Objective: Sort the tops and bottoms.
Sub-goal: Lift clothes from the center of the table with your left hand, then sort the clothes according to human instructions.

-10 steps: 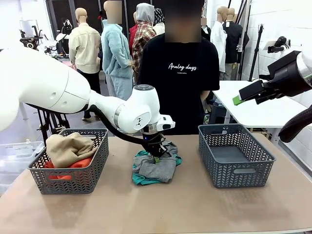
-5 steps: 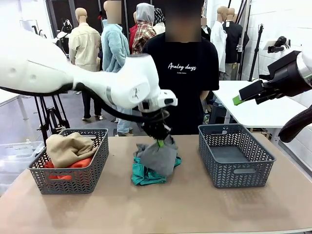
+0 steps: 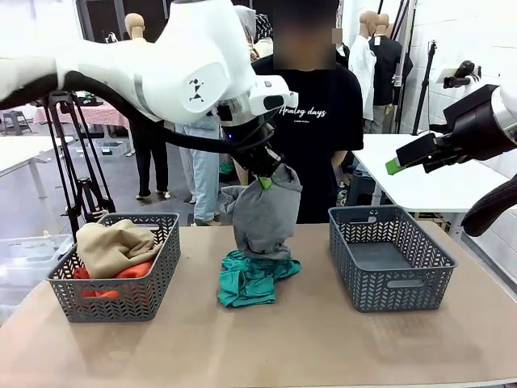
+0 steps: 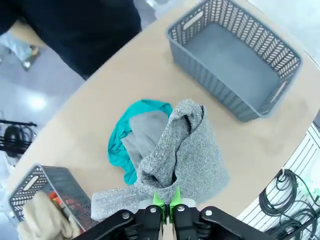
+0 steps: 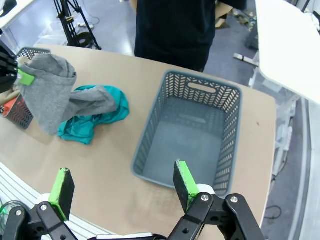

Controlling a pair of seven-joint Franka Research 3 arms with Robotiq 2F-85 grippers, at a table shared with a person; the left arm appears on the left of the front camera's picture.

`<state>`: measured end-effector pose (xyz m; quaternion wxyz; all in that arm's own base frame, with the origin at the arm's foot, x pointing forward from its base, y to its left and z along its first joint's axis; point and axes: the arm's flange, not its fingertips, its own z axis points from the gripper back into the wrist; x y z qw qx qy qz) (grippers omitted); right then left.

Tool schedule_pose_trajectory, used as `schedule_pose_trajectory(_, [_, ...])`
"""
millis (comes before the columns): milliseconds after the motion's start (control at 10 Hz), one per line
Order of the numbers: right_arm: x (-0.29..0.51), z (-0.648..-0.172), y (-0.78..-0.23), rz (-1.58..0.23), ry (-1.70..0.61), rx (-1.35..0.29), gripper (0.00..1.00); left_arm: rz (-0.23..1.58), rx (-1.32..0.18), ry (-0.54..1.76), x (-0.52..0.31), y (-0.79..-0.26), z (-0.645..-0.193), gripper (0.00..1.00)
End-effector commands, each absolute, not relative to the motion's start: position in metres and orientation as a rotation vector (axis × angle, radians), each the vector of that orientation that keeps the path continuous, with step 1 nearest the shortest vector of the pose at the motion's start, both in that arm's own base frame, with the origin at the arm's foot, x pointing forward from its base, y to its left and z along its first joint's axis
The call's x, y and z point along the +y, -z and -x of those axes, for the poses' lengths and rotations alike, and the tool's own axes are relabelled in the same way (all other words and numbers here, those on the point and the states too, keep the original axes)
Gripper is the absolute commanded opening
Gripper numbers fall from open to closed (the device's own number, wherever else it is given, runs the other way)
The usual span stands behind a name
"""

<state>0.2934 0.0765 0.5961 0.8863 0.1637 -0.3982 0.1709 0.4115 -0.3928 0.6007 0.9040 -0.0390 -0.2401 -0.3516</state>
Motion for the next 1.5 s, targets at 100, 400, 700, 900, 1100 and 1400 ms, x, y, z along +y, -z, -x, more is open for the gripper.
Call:
schedule_pose_trajectory(100, [0.0769, -0.2935, -0.5935, -0.347, -0.343, -0.825, 1.00, 0.099, -0.456, 0.707, -0.3944, -0.5908, -0.4237, 0.00])
schedule_pose_trajectory(400, [0.0769, -0.2935, -0.5935, -0.347, -0.343, -0.825, 1.00, 0.099, -0.456, 0.707, -0.3944, -0.5908, -0.4237, 0.00])
schedule_pose_trajectory(700, [0.0769, -0.2935, -0.5935, -0.347, -0.343, -0.825, 1.00, 0.099, -0.456, 0.707, -0.3944, -0.5908, -0.4237, 0.00])
schedule_pose_trajectory(900, [0.0769, -0.2935, -0.5935, -0.347, -0.343, -0.825, 1.00, 0.099, -0.456, 0.707, -0.3944, -0.5908, -0.4237, 0.00])
schedule_pose_trajectory(1100, [0.0769, -0.2935, -0.5935, -0.347, -0.343, -0.825, 1.00, 0.099, -0.456, 0.707, -0.3944, -0.5908, -0.4237, 0.00])
schedule_pose_trajectory(1400, [0.0769, -0.2935, -0.5935, -0.347, -0.343, -0.825, 1.00, 0.099, -0.456, 0.707, -0.3944, -0.5908, -0.4237, 0.00])
